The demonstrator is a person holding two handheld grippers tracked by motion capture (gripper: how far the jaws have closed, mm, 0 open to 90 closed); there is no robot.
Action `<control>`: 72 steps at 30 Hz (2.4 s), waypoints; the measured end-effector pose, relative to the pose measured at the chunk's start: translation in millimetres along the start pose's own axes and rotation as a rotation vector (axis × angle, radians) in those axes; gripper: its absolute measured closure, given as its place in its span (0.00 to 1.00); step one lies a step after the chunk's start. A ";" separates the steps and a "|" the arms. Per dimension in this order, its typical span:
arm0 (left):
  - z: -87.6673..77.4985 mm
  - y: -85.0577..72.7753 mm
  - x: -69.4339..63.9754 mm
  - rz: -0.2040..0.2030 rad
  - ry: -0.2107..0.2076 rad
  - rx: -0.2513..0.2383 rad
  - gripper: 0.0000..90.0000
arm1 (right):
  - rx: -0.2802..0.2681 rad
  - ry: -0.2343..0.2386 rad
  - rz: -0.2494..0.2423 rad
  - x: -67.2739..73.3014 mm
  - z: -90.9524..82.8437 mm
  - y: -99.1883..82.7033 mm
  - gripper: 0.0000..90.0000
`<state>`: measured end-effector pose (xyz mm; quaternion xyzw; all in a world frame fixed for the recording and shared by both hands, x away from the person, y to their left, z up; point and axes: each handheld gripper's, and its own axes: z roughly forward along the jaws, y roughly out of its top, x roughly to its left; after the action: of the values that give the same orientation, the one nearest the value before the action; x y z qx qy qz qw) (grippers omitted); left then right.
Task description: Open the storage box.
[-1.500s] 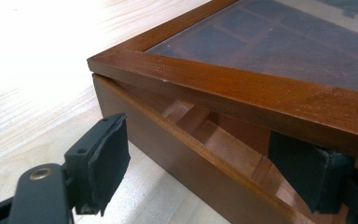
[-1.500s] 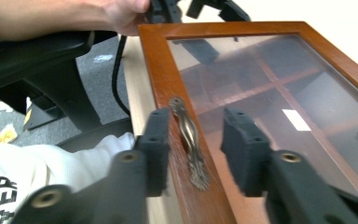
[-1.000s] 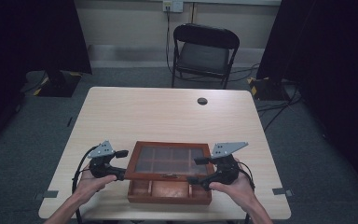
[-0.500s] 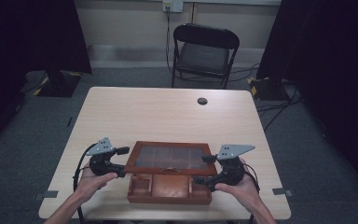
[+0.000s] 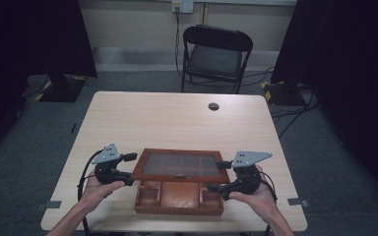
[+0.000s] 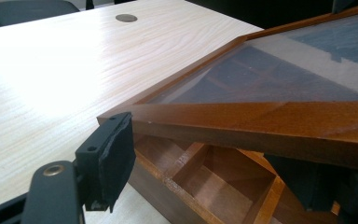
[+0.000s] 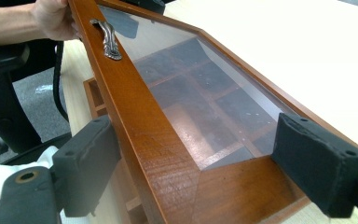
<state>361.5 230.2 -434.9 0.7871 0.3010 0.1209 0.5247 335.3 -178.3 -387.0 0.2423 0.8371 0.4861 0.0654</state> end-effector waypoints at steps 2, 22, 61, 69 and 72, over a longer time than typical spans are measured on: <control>-0.4 2.0 1.1 0.020 0.007 0.003 0.27 | -0.004 -0.004 0.008 -1.4 -1.3 0.5 0.17; 3.6 15.4 5.5 0.036 -0.003 -0.004 0.42 | -0.030 -0.071 0.049 -19.4 -6.5 1.2 0.21; 21.9 34.4 26.4 -0.068 -0.007 -0.011 0.47 | -0.131 -0.051 0.116 -62.6 1.2 19.2 0.48; 27.8 37.8 27.5 -0.052 0.009 -0.010 0.51 | -0.150 -0.055 0.136 -67.9 4.0 20.8 0.51; 28.7 37.8 28.6 -0.052 0.009 -0.017 0.52 | -0.164 -0.058 0.132 -69.6 5.5 22.7 0.51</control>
<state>411.6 215.6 -416.6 0.7739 0.3228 0.1135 0.5330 405.8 -197.5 -379.4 0.3048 0.7746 0.5489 0.0767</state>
